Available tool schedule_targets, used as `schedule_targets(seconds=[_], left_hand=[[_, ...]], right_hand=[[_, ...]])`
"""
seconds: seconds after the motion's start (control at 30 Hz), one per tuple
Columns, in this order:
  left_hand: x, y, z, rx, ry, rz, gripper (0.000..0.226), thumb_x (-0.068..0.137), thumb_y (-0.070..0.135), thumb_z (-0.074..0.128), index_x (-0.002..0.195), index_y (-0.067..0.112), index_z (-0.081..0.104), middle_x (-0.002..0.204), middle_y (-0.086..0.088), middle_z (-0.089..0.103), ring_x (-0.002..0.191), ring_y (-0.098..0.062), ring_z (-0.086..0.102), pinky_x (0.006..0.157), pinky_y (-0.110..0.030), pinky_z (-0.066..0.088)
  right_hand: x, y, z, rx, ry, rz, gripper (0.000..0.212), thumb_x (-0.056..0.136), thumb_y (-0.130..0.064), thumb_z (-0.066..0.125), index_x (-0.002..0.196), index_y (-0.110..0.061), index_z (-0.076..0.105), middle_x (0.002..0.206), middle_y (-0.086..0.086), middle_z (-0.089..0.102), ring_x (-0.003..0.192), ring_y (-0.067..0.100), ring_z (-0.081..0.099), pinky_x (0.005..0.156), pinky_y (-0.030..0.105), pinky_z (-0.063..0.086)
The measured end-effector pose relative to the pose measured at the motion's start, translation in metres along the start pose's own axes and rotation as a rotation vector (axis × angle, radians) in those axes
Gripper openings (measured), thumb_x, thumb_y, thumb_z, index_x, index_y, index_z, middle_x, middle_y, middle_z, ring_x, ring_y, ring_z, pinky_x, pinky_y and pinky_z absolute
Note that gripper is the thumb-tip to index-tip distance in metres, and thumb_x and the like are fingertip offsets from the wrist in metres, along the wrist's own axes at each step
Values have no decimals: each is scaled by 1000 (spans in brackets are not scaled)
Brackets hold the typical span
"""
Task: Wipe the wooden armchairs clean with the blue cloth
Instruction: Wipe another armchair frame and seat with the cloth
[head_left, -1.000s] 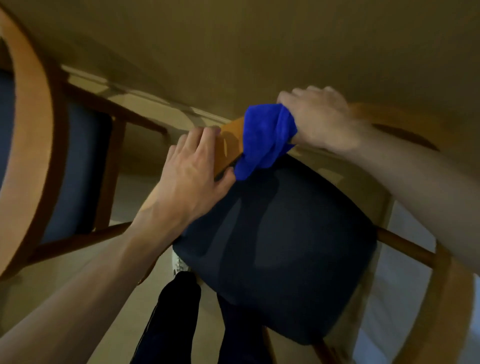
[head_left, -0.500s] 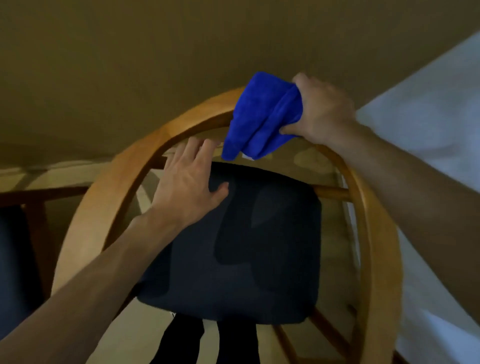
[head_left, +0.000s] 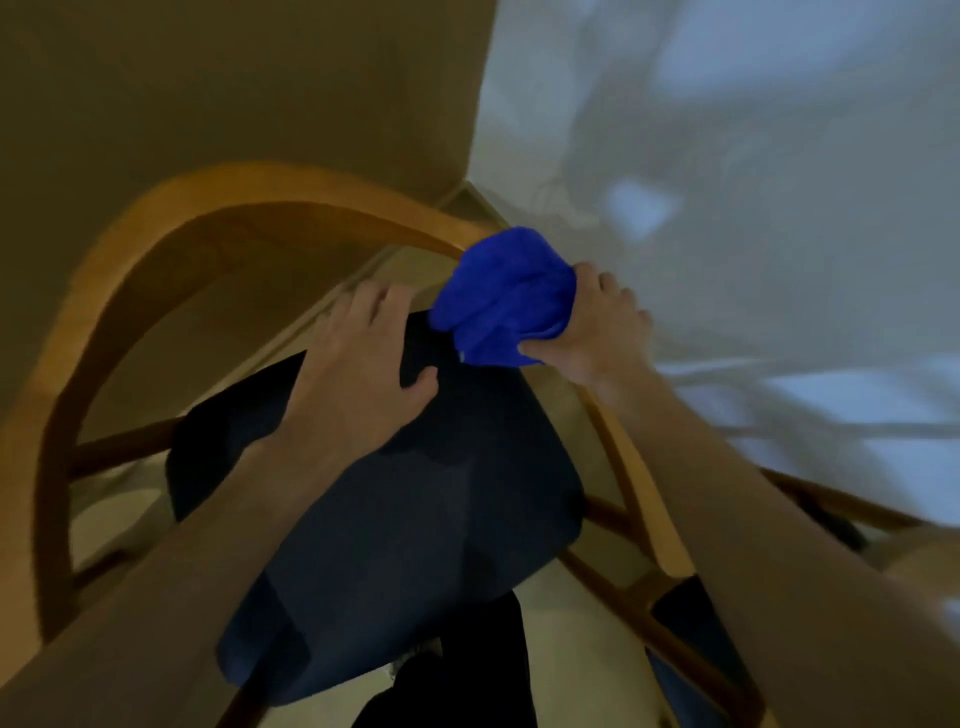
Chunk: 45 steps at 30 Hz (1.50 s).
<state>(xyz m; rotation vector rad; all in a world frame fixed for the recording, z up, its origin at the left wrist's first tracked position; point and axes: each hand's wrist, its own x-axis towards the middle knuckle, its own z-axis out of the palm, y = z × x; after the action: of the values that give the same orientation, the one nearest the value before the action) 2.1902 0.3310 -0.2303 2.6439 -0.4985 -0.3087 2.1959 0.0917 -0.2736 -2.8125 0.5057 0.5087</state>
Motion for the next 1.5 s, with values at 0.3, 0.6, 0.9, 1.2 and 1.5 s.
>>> schedule_targets(seconds=[0.3,0.6,0.9,1.2,1.5], left_hand=[[-40,85,52,14,-153,291,73,80,35,70,141,18,35,135,-5,42,123,-21,41,99,-37,37],[-118,99,84,-72,-194,241,70,80,31,71,139,17,38,135,-5,44,123,-22,42,98,-39,38],[-169,70,88,-61,-206,97,67,80,29,71,139,16,41,133,-5,46,123,-24,43,97,-41,38],[-148,70,86,-40,-213,34,67,82,31,69,140,17,40,135,-3,45,125,-22,42,100,-39,37],[-64,74,80,-19,-215,8,66,83,32,67,140,18,38,135,-3,45,124,-21,42,99,-37,38]], right_hand=[[-140,94,39,182,76,297,102,65,-57,80,144,-25,26,140,2,44,126,26,46,103,48,41],[-213,121,58,395,41,383,90,71,-27,85,141,-20,29,135,6,44,120,25,49,91,37,46],[-208,158,46,29,-131,394,26,82,-33,77,89,-15,59,74,-2,61,61,12,58,49,23,43],[-204,174,47,33,-279,162,39,83,-52,71,103,-32,44,77,-17,51,64,-3,51,51,12,31],[-209,141,35,485,-287,350,74,69,-61,77,123,-28,38,118,-8,53,102,8,56,85,34,53]])
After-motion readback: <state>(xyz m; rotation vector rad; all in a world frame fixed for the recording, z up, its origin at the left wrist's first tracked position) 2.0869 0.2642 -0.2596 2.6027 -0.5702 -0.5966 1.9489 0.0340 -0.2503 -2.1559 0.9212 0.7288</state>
